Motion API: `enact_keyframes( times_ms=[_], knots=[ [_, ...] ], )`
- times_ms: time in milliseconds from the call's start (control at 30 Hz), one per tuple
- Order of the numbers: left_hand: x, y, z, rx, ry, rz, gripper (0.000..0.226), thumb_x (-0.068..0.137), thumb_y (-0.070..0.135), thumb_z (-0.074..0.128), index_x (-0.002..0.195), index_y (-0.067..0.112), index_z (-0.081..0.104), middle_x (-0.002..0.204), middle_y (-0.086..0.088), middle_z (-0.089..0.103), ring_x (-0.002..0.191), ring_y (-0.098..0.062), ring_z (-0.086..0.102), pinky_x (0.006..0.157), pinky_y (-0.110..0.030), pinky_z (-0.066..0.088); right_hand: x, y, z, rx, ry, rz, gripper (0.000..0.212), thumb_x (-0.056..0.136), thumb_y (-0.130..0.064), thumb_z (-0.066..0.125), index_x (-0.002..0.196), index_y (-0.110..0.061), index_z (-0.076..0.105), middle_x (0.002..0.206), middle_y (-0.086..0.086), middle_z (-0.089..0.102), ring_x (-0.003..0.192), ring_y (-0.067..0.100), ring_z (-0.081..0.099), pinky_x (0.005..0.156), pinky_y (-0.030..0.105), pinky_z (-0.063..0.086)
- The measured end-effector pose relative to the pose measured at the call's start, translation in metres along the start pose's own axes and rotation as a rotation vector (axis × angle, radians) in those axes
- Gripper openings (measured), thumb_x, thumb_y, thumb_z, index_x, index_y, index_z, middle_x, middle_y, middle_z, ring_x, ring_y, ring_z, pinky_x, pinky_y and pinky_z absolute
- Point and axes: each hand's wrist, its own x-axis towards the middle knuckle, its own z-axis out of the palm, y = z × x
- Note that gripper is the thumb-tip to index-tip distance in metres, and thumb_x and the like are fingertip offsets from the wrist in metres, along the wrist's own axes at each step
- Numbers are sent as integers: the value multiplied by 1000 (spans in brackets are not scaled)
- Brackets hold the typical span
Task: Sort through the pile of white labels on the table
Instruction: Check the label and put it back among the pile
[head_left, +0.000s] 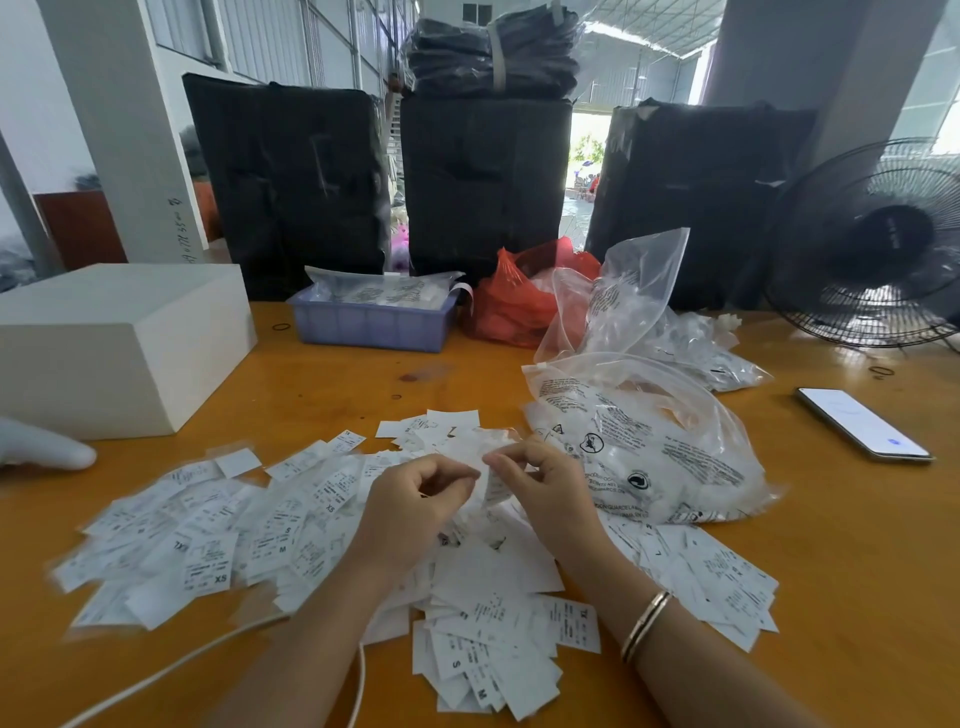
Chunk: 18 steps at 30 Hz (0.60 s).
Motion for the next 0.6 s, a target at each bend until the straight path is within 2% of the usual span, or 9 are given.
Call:
enact_keyframes(
  times_ms=[67,167,233,333,400,500,600],
  knots=[
    [1,1,0,-115,65,-90,12,85,14,69,84,26,71,77,13,72,74,-1,66,59,-9,49,-2,-1,-1,3,-1,-5,7,88,-26,63,90,-25,70,86,-8,64,74,0,59,66,17,47],
    [3,3,-1,-559,155,-304,6,82,11,70,87,14,70,81,-1,75,73,-9,70,59,-14,52,-5,-3,-1,-50,-39,-18,22,87,-37,60,95,-21,73,87,-6,64,77,0,58,70,15,46],
    [4,4,-1,-685,173,-342,5,81,11,69,80,15,71,81,-2,74,75,-12,68,64,-20,51,-7,-4,2,-84,-93,-16,19,87,-32,65,97,-18,74,87,-4,63,76,-1,58,69,12,46],
    [4,5,2,-678,148,-323,15,80,13,70,67,22,71,75,4,69,79,-13,60,70,-24,45,-7,-6,8,-104,-131,7,15,86,-23,68,96,-14,75,87,-5,61,75,0,57,72,15,48],
    [3,5,3,-612,106,-301,15,80,15,70,68,24,72,74,6,68,78,-13,59,71,-25,45,-6,-8,7,-71,-111,6,11,87,-19,66,92,-12,75,80,-8,60,69,-4,54,68,12,45],
    [3,4,2,-550,78,-278,8,83,10,68,83,17,66,83,5,73,85,-14,65,71,-24,47,-4,-7,0,92,-58,64,14,90,-17,62,82,-20,73,68,-15,64,58,-7,52,56,10,40],
    [4,6,1,-490,15,-283,18,86,6,64,98,16,56,89,2,75,85,-13,69,67,-22,50,-5,-5,-3,194,-35,113,19,91,-16,59,77,-24,70,62,-18,62,52,-7,50,50,8,37]
  ],
)
